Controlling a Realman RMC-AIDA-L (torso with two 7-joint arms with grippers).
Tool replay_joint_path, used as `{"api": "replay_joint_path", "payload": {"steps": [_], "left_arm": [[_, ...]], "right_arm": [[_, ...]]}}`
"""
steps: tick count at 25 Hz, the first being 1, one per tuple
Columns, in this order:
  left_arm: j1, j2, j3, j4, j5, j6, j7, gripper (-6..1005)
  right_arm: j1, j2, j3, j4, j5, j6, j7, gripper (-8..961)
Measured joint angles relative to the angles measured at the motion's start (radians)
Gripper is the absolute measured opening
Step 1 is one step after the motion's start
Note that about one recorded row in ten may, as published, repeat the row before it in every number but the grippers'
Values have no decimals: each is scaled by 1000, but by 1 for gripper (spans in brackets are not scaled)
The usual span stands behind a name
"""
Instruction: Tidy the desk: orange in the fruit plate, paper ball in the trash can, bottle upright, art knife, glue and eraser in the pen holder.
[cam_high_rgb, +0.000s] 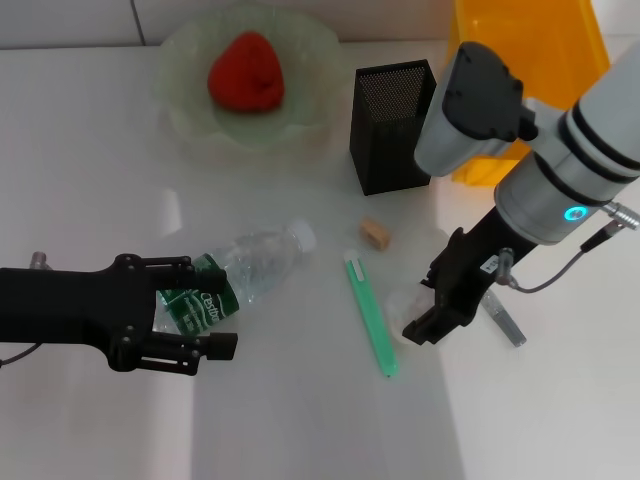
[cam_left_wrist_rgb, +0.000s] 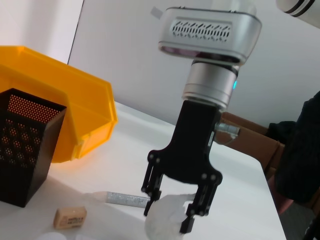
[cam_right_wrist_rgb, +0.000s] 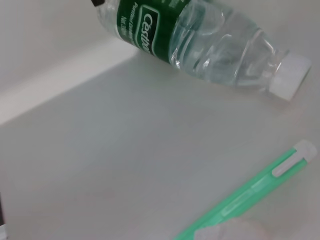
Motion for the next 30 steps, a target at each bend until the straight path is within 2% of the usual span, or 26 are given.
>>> {"api": "replay_joint_path", "payload": {"steps": [1, 2, 3, 4, 5, 6, 9, 10, 11, 12, 13, 15, 16, 17, 18, 20, 21, 25, 30], "left_arm": [[0, 0, 0, 0, 0, 0, 0, 831], [1, 0, 0, 0, 0, 0, 0, 831], [1, 0, 0, 0, 0, 1, 0, 831], [1, 0, 0, 0, 0, 1, 0, 831], [1, 0, 0, 0, 0, 1, 0, 831], [1, 0, 0, 0, 0, 1, 0, 831], [1, 0, 0, 0, 0, 0, 0, 830], [1, 0, 0, 0, 0, 0, 0, 830], [1, 0, 0, 0, 0, 0, 0, 830], [-2, 0, 0, 0, 0, 0, 0, 830], [-2, 0, 0, 0, 0, 0, 0, 829], [-6, 0, 0, 0, 0, 0, 0, 829], [-6, 0, 0, 0, 0, 0, 0, 829], [-10, -1, 0, 0, 0, -2, 0, 829], [-11, -2, 0, 0, 0, -3, 0, 829], [-12, -3, 0, 0, 0, -4, 0, 828], [-12, -3, 0, 0, 0, -4, 0, 828], [-15, -4, -5, 5, -2, -10, -8, 828], [-16, -5, -13, 10, -2, -14, -10, 827]], "right_arm": [[0, 0, 0, 0, 0, 0, 0, 550], [-33, -2, 4, -113, -3, -53, 27, 546], [-33, -2, 4, -113, -3, -53, 27, 545], [-50, -3, 10, -178, -8, -80, 42, 544], [-79, -5, 39, -305, -32, -132, 71, 544], [-79, -5, 39, -305, -32, -132, 71, 543], [-119, -6, 124, -501, -97, -185, 118, 548], [-139, -5, 189, -600, -132, -176, 156, 552], [-139, -5, 189, -600, -132, -176, 156, 555], [-158, -5, 264, -673, -149, -134, 187, 558], [-158, -5, 264, -673, -149, -134, 187, 561], [-179, -5, 341, -682, -153, -6, 199, 567], [-179, -5, 341, -682, -153, -6, 199, 571], [-187, -6, 371, -637, -156, 90, 199, 574], [-187, -6, 371, -637, -156, 90, 199, 577], [-187, -7, 386, -553, -172, 203, 196, 583], [-187, -7, 386, -553, -172, 203, 196, 586], [-194, -7, 386, -465, -185, 346, 195, 599], [-201, -6, 390, -452, -184, 373, 184, 615]]}}
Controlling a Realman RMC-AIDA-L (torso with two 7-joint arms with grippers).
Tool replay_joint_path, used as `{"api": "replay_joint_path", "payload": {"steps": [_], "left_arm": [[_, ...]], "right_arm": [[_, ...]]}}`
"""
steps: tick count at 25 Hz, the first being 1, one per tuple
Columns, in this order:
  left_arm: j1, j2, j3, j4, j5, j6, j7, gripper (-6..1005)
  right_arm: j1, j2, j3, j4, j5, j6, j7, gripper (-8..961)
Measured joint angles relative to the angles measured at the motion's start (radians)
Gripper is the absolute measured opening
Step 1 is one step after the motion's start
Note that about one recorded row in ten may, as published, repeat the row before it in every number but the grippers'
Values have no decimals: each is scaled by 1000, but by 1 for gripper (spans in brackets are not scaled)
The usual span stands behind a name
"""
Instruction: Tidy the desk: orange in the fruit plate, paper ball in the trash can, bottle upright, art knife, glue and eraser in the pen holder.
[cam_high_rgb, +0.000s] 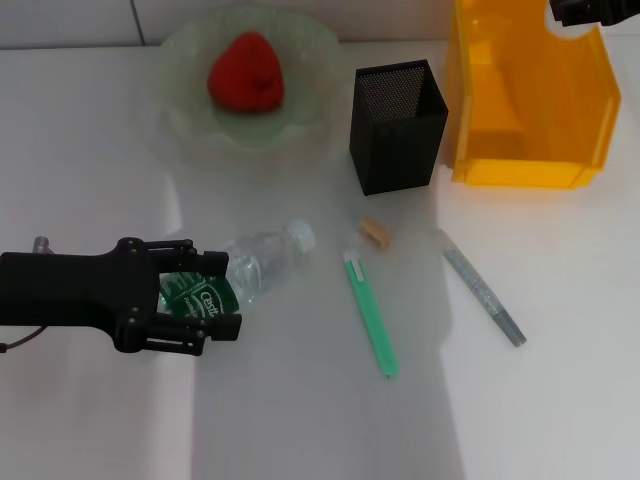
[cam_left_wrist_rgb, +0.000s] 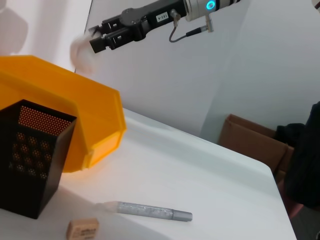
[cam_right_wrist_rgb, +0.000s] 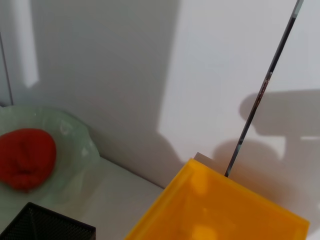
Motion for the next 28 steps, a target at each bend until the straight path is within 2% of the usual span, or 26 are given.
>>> {"api": "replay_joint_path", "payload": {"steps": [7, 9, 10, 11, 12, 13, 14, 15, 16, 17, 19, 20, 21, 22, 24, 25, 26, 27, 28], "left_arm": [[-4, 0, -19, 0, -1, -16, 0, 826], [-16, 0, -22, 7, 0, -30, -26, 825], [-19, 0, -22, 17, 0, -40, -48, 825], [-22, 0, -22, 27, 0, -49, -72, 825], [-35, -3, -21, 77, 1, -88, -171, 825], [-39, -3, -21, 90, 1, -96, -195, 825], [-52, -6, -15, 138, 2, -116, -266, 824], [-52, -6, -15, 138, 2, -116, -266, 824], [-62, -9, -9, 172, 9, -122, -313, 824], [-96, -27, 6, 264, 50, -129, -418, 824], [-124, -42, 16, 326, 97, -133, -487, 824], [-175, -70, 36, 407, 183, -146, -585, 823], [-175, -70, 36, 407, 183, -146, -585, 823], [-207, -80, 58, 435, 225, -157, -632, 823], [-253, -84, 131, 453, 281, -192, -723, 823], [-287, -84, 223, 458, 326, -238, -807, 823], [-305, -84, 278, 462, 356, -268, -852, 822], [-305, -84, 278, 462, 356, -268, -852, 822], [-315, -85, 316, 466, 380, -288, -881, 822]], "right_arm": [[-21, 2, 0, -8, 18, 1, -2, 756], [-41, 0, 1, -22, 61, -3, -4, 756], [-85, -2, 8, -54, 157, -8, -28, 756], [-85, -2, 8, -54, 157, -8, -28, 756], [-116, -2, 12, -71, 224, -10, -53, 756], [-178, -2, 21, -94, 384, -25, -121, 756], [-178, -2, 21, -94, 384, -25, -121, 756], [-227, -1, 42, -92, 529, -79, -202, 756], [-227, -1, 42, -92, 529, -79, -202, 756], [-250, 0, 59, -76, 610, -132, -256, 756], [-278, 0, 89, -18, 733, -244, -349, 757], [-299, 0, 116, 73, 822, -357, -443, 757], [-299, 0, 116, 73, 822, -357, -443, 757], [-307, 0, 130, 134, 863, -410, -492, 757], [-319, 0, 160, 256, 912, -494, -594, 757], [-326, 0, 199, 392, 926, -550, -706, 757], [-327, -2, 223, 470, 925, -566, -764, 757], [-326, -5, 241, 538, 918, -571, -811, 757], [-326, -5, 241, 538, 918, -571, -811, 757]]}}
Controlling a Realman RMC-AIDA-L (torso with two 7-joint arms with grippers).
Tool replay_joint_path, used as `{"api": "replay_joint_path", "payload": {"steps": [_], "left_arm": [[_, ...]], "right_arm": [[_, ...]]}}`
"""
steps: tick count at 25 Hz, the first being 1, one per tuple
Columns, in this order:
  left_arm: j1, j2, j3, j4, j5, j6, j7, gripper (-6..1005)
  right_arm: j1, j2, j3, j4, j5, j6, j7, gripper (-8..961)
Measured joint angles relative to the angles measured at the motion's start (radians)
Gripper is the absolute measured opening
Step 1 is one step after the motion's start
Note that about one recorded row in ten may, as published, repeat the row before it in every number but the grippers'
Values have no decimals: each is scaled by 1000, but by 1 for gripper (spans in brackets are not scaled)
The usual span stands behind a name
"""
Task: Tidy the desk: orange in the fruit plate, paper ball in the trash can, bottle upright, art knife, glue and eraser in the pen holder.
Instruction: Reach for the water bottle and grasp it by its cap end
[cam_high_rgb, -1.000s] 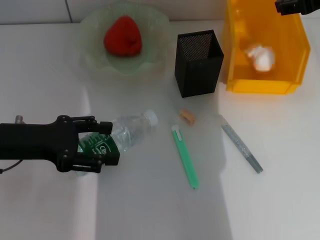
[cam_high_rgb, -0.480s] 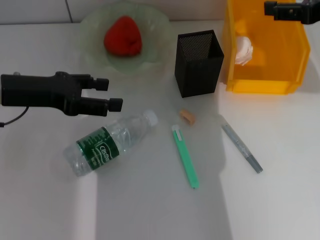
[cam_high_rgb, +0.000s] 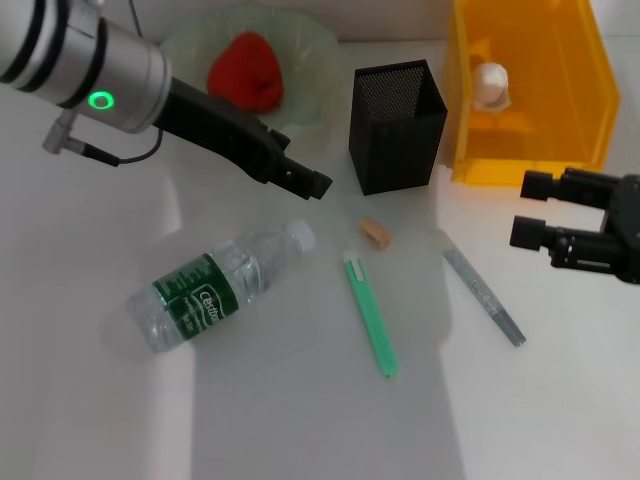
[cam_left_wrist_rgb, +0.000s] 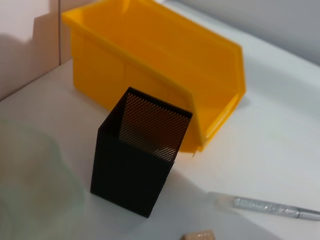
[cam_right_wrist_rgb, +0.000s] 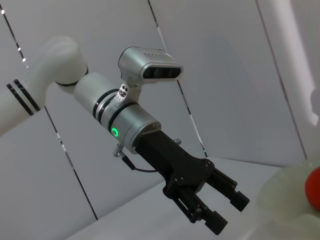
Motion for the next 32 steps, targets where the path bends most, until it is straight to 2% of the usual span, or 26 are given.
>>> {"api": "replay_joint_path", "payload": {"steps": [1, 2, 3, 6, 7, 12, 20, 26, 32], "left_arm": [[-10, -2, 41, 1, 27, -21, -29, 822], [-27, -4, 111, 0, 71, -54, -80, 822], [-27, -4, 111, 0, 71, -54, -80, 822], [-38, -7, 194, -5, 111, -91, -150, 821], [-40, -7, 253, -7, 131, -115, -185, 821], [-54, -8, 322, -55, 145, -138, -197, 820], [-79, -8, 361, -166, 165, -234, -199, 819], [-80, -8, 390, -191, 166, -264, -200, 818], [-79, -8, 473, -202, 167, -296, -205, 817]], "right_arm": [[2, -7, 18, 74, -10, -4, -51, 757], [2, -23, 37, 186, -25, -6, -127, 757], [2, -23, 37, 186, -25, -6, -127, 757], [-4, -42, 42, 272, -33, -10, -183, 756], [-11, -45, 42, 291, -43, -14, -209, 755], [-13, -40, 43, 296, -99, -16, -235, 753], [0, -36, 39, 300, -105, -9, -238, 753], [6, -36, 44, 315, -105, 3, -239, 753], [22, -36, 39, 350, -105, 29, -240, 753]]}}
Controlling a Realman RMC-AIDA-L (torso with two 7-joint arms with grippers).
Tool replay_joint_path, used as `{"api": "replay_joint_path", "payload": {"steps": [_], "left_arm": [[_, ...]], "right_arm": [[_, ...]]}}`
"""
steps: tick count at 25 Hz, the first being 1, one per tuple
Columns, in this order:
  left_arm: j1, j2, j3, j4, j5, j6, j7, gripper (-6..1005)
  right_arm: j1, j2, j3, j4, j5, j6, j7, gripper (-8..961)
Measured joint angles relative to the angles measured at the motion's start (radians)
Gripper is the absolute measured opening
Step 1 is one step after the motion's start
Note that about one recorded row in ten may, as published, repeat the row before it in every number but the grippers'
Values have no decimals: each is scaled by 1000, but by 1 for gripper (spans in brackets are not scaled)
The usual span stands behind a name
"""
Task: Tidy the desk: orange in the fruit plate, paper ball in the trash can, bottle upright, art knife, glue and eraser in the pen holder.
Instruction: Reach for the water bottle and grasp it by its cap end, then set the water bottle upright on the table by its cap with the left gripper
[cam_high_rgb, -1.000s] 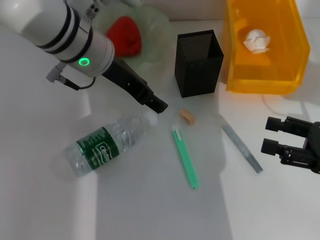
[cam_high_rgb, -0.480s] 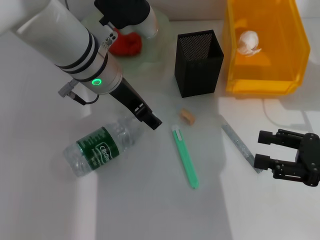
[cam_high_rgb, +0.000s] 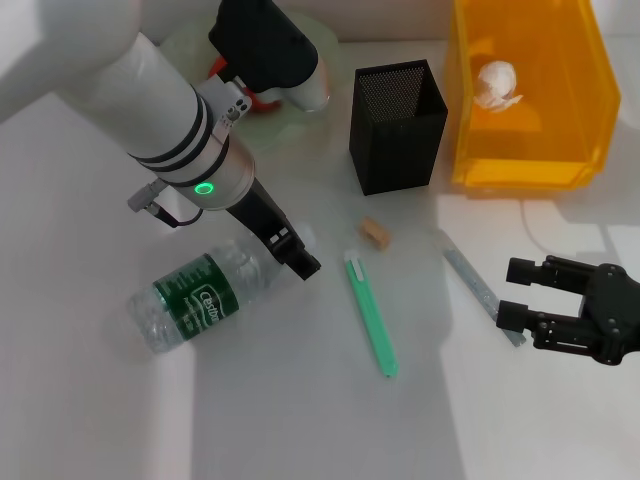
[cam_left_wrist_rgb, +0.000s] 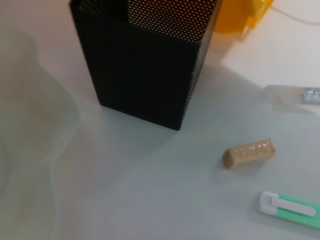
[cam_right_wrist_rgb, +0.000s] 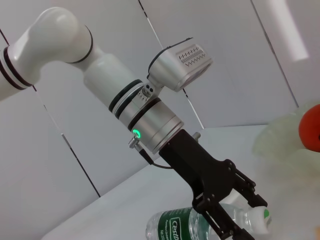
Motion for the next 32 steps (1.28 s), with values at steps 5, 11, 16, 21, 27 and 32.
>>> {"api": "replay_joint_path", "payload": {"steps": [5, 11, 16, 21, 27, 32], "left_arm": [[3, 0, 30, -1, 0, -15, -6, 816], [6, 0, 31, 1, -5, -20, -20, 815], [9, 0, 32, 6, -7, -23, -20, 665], [13, 0, 41, 24, -11, 0, -21, 502], [91, 1, 54, 163, -16, 18, -20, 435], [202, 6, 22, 322, -25, 4, 11, 436]], "right_arm": [[1, 0, -3, 2, 0, 13, -1, 753], [1, 0, 1, 26, 0, 16, -21, 754], [7, -4, 3, 60, 0, 29, -37, 754], [7, -1, -1, 66, 0, 43, -38, 754], [4, 0, 4, 68, 0, 43, -39, 754], [4, 0, 5, 69, 0, 43, -39, 754]]}}
